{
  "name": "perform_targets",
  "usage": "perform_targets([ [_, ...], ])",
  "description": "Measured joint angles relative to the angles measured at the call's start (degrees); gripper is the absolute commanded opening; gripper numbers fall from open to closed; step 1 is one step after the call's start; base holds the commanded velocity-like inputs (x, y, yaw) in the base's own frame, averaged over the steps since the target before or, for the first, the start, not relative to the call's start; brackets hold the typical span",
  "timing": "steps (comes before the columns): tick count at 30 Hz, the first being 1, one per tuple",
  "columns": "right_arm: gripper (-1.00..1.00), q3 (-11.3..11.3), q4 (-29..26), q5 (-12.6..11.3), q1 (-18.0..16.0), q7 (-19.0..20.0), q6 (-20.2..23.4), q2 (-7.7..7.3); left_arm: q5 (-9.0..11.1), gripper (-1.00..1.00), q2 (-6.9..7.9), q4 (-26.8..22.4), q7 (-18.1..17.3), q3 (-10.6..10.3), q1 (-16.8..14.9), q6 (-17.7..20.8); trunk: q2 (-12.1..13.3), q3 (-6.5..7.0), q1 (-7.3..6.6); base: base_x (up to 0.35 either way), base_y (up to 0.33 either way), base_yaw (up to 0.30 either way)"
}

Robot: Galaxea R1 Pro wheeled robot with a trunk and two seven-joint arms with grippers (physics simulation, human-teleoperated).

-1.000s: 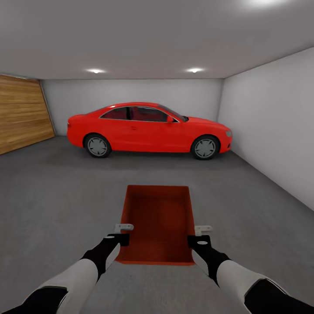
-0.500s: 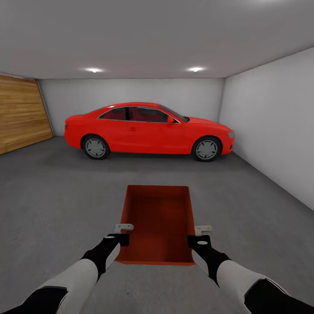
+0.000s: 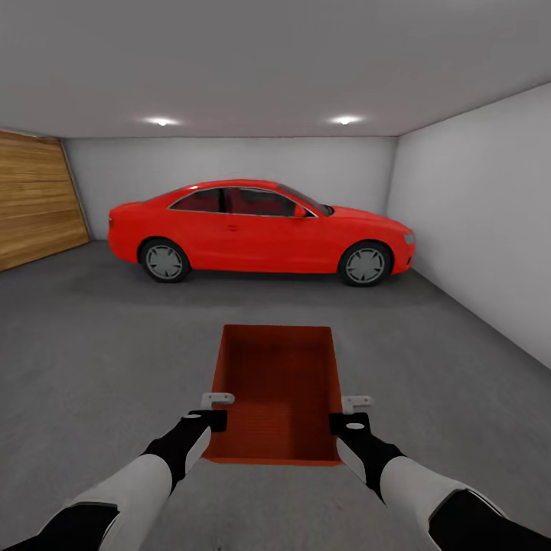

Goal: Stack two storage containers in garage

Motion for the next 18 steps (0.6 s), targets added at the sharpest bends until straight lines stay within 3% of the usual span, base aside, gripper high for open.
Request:
perform_targets([
  [18,-1.00,0.03,0.06,-0.01,0.00,0.03,0.00,0.00,0.14,-1.00,0.00,0.08,0.06,-0.10,0.00,-0.03,0.00,0.00,0.00,0.322,0.000,0.000],
])
